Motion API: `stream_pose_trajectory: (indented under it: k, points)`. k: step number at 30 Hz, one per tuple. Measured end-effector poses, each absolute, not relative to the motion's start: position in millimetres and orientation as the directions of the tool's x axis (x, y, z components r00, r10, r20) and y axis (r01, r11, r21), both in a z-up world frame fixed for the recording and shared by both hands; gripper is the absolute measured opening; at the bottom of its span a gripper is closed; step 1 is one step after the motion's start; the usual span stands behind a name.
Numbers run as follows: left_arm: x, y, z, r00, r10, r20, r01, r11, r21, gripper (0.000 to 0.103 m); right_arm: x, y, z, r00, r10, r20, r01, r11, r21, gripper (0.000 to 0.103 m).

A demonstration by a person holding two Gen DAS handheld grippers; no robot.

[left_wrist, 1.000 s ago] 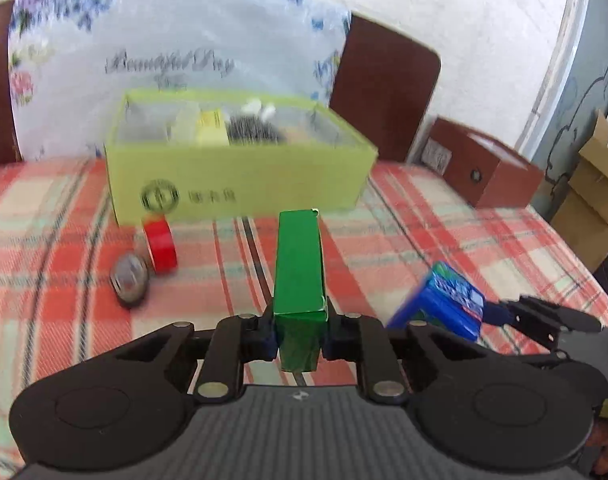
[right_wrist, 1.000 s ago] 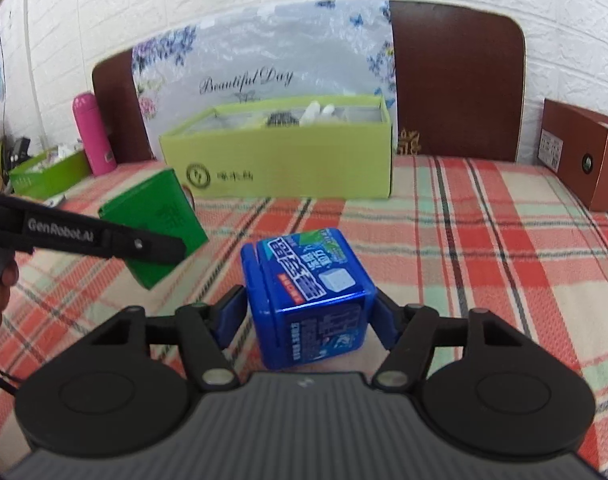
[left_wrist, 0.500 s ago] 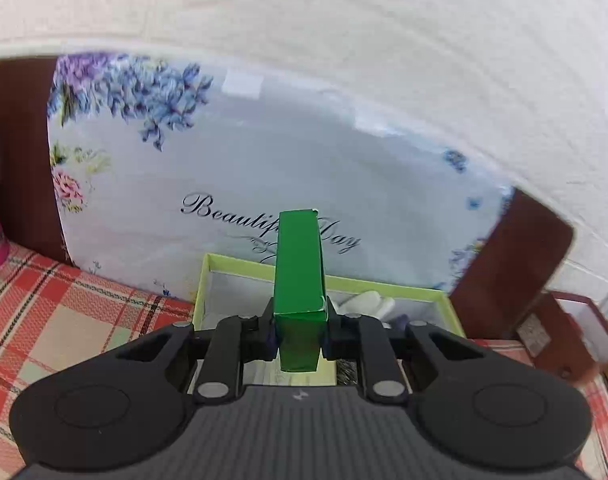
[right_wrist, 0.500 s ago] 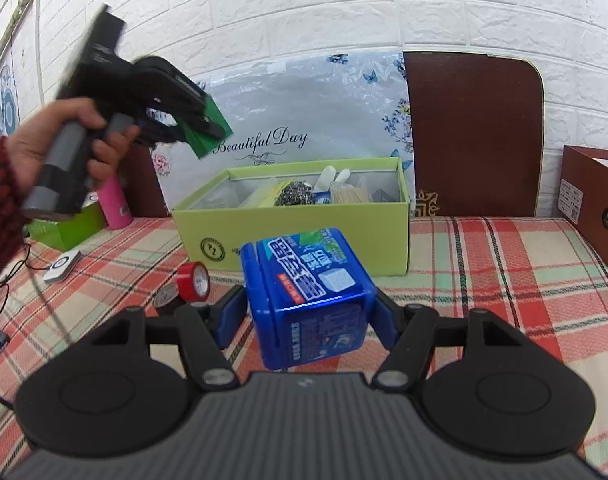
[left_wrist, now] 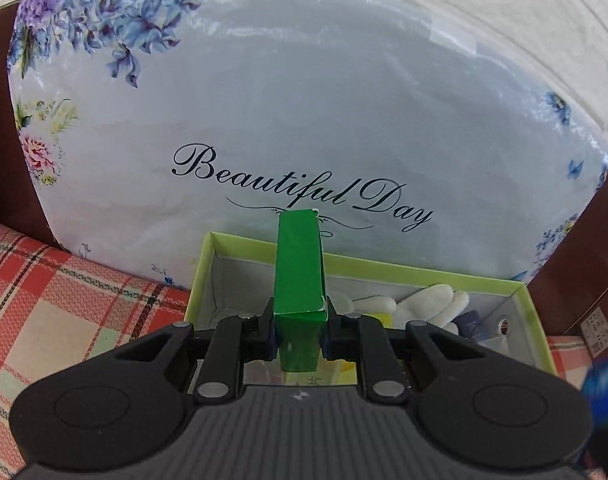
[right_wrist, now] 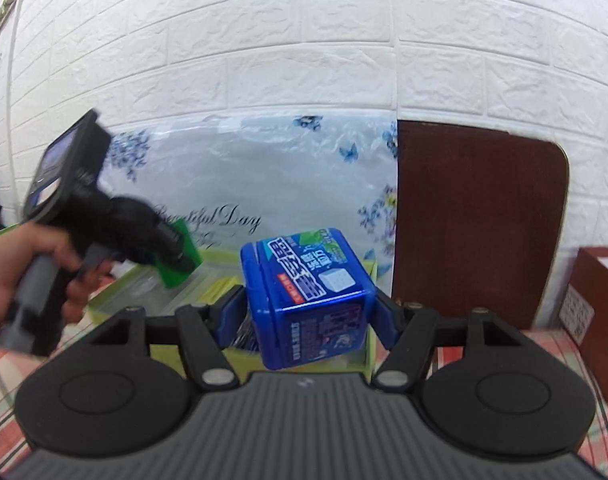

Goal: Organize objects
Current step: 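Lower both boxes into the lime-green box and open both grippers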

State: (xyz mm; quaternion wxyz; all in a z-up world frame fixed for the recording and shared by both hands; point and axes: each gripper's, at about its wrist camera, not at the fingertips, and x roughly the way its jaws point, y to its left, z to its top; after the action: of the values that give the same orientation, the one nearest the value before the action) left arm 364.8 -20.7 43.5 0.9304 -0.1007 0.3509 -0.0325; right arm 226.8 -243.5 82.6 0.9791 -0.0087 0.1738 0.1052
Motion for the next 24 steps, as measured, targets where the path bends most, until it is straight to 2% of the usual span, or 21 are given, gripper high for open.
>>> stream_pose_trajectory:
  k: [3,5,6,7,8,11,15,24]
  points:
    - [368,-19,39,0.754,-0.13,-0.643,-0.006,0.979,-0.205,0.019,260,-238,82,0.926,0.186,-0.327,-0.192,0.981,0.016,0.065]
    - [367,-17,39,0.768,-0.138,-0.626,-0.004,0.976,-0.22,0.035,282,-232,75,0.928,0.186,-0.324,-0.197,0.98,0.0,0.066]
    - [365,-15,40,0.773,-0.145,-0.617,-0.006,0.972,-0.237,0.064,292,-228,70,0.919,0.185,-0.348,-0.205,0.979,-0.022,0.077]
    - [363,-12,41,0.78,-0.141,-0.609,-0.018,0.969,-0.247,0.084,299,-226,64,0.908,0.17,-0.383,-0.2,0.979,-0.042,0.084]
    - [358,-10,44,0.796,-0.137,-0.589,-0.024,0.966,-0.257,0.085,298,-223,58,0.905,0.139,-0.403,-0.178,0.982,-0.06,0.088]
    - [340,-6,54,0.83,-0.173,-0.53,0.035,0.965,-0.261,0.085,281,-228,49,0.921,0.134,-0.366,-0.172,0.982,-0.073,0.103]
    - [318,-10,63,0.834,-0.172,-0.524,0.046,0.969,-0.244,0.085,257,-233,49,0.926,0.117,-0.36,-0.151,0.986,-0.066,0.103]
    - [239,-13,65,0.833,-0.176,-0.524,0.082,0.977,-0.198,0.085,186,-235,66,0.906,0.187,-0.379,-0.199,0.98,0.007,0.103]
